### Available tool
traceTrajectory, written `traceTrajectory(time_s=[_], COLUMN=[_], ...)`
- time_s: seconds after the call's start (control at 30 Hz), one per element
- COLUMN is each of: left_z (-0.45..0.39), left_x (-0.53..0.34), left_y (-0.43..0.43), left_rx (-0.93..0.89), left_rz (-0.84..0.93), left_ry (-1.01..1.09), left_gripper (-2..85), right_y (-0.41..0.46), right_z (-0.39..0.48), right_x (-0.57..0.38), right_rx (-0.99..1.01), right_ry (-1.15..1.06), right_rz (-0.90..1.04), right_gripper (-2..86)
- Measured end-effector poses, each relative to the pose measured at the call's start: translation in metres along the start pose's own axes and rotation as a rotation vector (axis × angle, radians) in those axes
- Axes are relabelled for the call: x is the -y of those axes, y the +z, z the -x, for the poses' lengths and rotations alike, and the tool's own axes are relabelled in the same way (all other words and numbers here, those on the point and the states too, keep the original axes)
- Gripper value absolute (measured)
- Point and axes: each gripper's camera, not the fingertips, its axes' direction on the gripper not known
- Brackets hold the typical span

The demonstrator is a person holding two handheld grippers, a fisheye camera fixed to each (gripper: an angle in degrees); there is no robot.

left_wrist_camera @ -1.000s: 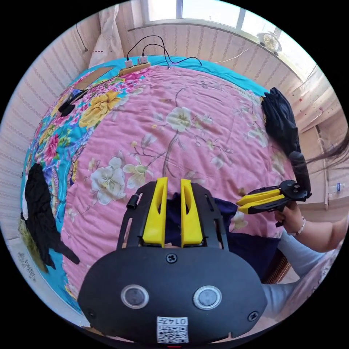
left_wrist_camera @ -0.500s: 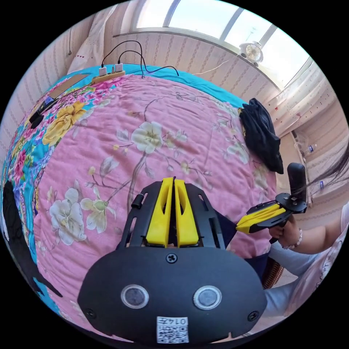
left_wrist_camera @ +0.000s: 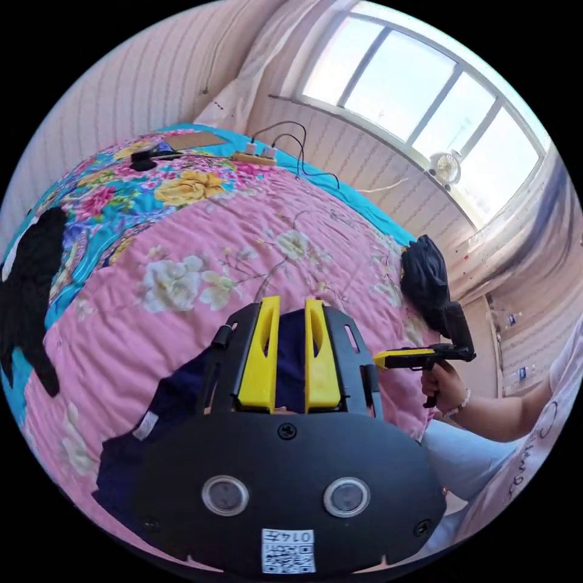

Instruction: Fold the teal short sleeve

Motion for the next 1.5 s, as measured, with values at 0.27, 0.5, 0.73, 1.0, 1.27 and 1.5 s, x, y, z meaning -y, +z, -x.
traceTrajectory(time_s=[0.27, 0.5, 0.73, 1.0, 1.27, 1.5], left_z=[0.068, 0.103, 0.150, 0.156, 0.129, 0.130], left_x=[-0.304, -0.422, -0.468, -0.506, -0.541, -0.559], left_y=[-0.172, -0.220, -0.224, -0.230, -0.240, -0.234], left_rx=[0.380, 0.489, 0.396, 0.361, 0.474, 0.375], left_rz=[0.007, -0.066, -0.239, -0.237, -0.212, -0.267], left_ry=[-0.622, -0.885, -0.980, -0.959, -1.005, -1.100], left_gripper=[4.5, 1.0, 6.5, -0.3, -0.9, 1.6], right_y=[0.109, 0.279, 0.442, 0.521, 0.547, 0.521], right_z=[0.093, 0.251, 0.383, 0.400, 0.426, 0.413], right_x=[-0.028, -0.063, -0.106, -0.136, -0.186, -0.188], right_rx=[-0.036, 0.106, -0.088, -0.203, -0.109, -0.169], right_ry=[-0.297, -0.712, -1.017, -1.036, -1.190, -1.229], right_rz=[0.285, 0.584, 0.657, 0.700, 0.800, 0.720], right_gripper=[-0.1, 0.2, 6.1, 2.2, 1.6, 8.5])
